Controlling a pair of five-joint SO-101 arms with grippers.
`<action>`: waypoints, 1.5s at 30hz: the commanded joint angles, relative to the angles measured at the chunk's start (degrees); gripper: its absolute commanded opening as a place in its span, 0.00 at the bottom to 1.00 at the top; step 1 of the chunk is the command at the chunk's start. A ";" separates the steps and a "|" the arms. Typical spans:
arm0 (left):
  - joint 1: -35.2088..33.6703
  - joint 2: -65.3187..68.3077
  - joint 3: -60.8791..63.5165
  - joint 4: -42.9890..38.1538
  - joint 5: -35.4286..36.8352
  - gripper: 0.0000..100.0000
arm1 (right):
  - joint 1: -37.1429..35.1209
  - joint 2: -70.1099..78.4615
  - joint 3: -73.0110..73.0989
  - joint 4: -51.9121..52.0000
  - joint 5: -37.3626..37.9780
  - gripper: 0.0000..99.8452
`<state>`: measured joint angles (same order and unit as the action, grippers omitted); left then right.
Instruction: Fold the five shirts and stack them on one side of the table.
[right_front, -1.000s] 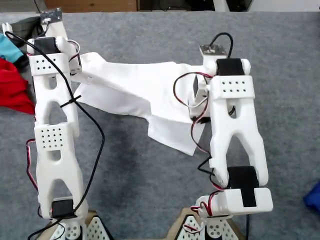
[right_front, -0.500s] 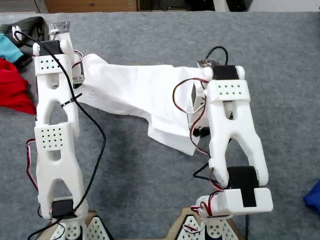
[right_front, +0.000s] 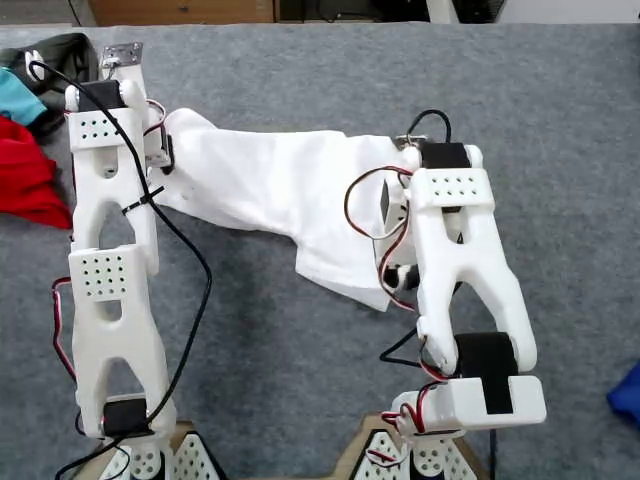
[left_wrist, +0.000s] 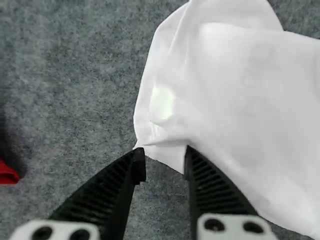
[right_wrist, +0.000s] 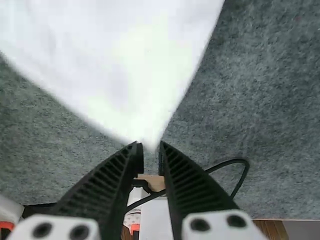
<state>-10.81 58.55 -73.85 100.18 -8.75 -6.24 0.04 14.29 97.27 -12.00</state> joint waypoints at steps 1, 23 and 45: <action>-0.62 -0.92 -0.18 0.53 0.00 0.20 | -1.89 -3.21 -0.13 1.05 0.53 0.09; -3.25 -1.36 -21.63 -1.49 2.81 0.20 | 0.13 -2.68 -23.69 -1.41 0.00 0.09; 3.52 7.52 -4.66 -30.59 7.65 0.20 | 7.60 42.77 -56.40 -21.71 -10.64 0.09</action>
<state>-8.18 66.55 -78.59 72.31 -1.45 0.35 37.76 -32.13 74.95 -21.93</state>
